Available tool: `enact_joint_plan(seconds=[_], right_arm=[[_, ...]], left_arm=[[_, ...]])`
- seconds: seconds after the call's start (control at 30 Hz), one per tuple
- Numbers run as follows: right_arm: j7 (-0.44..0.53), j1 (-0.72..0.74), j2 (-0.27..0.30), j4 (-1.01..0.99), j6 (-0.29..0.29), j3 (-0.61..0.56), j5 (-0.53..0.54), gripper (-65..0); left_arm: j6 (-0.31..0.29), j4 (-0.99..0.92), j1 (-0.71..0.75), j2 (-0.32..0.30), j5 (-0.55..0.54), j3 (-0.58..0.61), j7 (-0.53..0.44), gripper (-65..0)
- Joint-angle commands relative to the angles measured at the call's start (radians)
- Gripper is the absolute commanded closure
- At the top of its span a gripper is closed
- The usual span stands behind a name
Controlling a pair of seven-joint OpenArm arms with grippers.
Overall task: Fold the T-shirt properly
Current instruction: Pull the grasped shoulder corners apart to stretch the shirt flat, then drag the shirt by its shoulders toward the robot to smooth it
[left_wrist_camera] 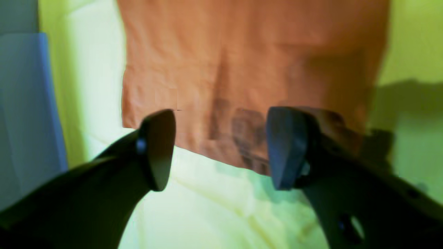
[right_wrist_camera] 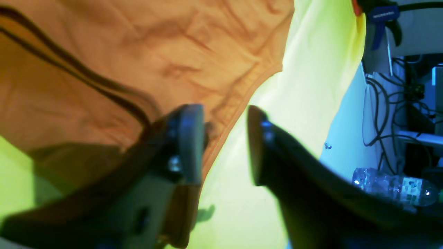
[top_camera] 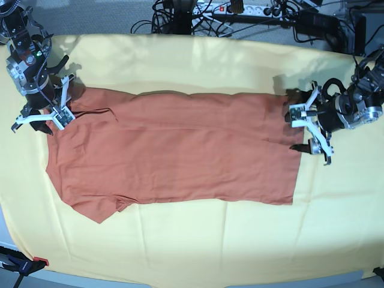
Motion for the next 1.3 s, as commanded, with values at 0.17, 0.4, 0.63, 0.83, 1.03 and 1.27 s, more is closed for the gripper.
enact_joint_plan(seconds=[0.17, 0.4, 0.63, 0.83, 1.03, 1.27], right_arm=[[-0.107, 0.008, 0.021, 0.032, 0.073, 0.01, -0.015, -31.7], [-0.288, -0.018, 0.059, 0.071, 0.228, 0.01, 0.101, -31.7], [-0.257, -0.095, 0.064, 0.06, 0.246, 0.01, 0.071, -31.7], [-0.193, -0.094, 0.064, 0.016, 0.229, 0.01, 0.035, -30.8], [-0.149, -0.094, 0.064, -0.014, 0.14, 0.01, 0.002, -4.9], [-0.15, -0.094, 0.064, -0.014, 0.105, 0.01, -0.008, -0.5]], left_arm=[[-0.131, 0.042, -0.077, -0.098, -0.079, -0.011, -0.007, -42.0], [-0.283, 0.109, -0.058, -0.189, -0.18, -0.011, -0.01, -42.0], [-0.283, 0.105, 0.032, -0.177, -0.106, -0.011, -0.007, -42.0], [-0.249, 0.104, 0.058, -0.174, -0.073, -0.011, -0.007, -42.0], [-0.238, 0.104, 0.058, -0.172, -0.036, -0.011, -0.007, -42.0], [-0.239, 0.056, 0.061, -0.17, 0.008, -0.009, -0.011, -42.0]])
